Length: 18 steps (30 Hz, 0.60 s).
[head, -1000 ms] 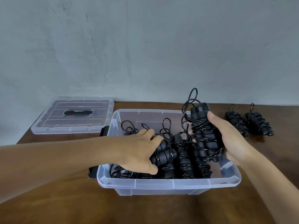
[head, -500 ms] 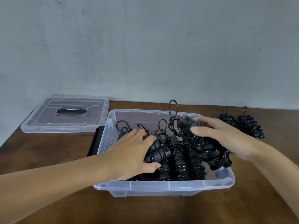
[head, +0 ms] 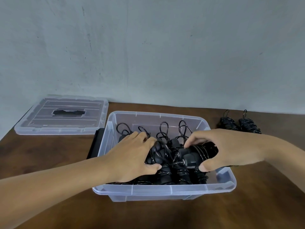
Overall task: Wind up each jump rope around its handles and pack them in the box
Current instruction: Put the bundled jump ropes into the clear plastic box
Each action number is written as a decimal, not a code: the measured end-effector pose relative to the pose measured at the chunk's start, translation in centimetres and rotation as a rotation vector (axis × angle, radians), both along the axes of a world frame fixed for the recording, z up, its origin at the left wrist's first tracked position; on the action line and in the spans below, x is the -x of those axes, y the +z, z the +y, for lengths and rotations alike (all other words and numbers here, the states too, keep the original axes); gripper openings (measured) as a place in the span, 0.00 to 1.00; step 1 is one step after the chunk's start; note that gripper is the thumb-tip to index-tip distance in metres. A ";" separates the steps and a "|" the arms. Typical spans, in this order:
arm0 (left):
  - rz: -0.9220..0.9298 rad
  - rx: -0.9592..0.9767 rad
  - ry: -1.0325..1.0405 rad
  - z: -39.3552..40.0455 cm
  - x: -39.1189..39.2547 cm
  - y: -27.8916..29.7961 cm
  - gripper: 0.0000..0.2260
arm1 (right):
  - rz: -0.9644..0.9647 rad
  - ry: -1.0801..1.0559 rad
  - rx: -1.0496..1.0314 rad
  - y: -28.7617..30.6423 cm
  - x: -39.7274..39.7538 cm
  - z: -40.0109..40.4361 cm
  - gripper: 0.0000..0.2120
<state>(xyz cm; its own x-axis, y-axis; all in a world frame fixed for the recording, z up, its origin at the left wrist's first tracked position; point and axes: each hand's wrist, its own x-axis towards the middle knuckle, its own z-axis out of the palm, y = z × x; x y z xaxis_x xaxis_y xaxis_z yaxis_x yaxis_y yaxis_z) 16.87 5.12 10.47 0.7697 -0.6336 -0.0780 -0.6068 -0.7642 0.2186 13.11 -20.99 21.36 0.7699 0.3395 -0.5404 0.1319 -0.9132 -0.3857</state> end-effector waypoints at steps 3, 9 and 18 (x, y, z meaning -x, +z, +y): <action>-0.010 -0.001 -0.012 0.0 0.0 0.0 0.35 | 0.069 0.052 0.052 -0.5 -0.6 0.7 0.18; -0.058 -0.064 -0.068 0.0 0.2 0.0 0.41 | 0.112 0.093 0.125 -0.6 -2.4 2.3 0.12; 0.053 -0.171 -0.175 0.2 -0.4 1.1 0.47 | 0.119 -0.015 -0.063 -1.9 -3.7 2.2 0.06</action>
<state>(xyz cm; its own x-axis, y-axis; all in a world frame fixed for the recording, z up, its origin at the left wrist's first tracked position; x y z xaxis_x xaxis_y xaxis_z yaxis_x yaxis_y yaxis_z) 17.24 5.29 11.61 0.6414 -0.7310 -0.2329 -0.7243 -0.6770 0.1307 16.80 -18.78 19.49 0.7067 0.3649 -0.6062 0.0685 -0.8880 -0.4546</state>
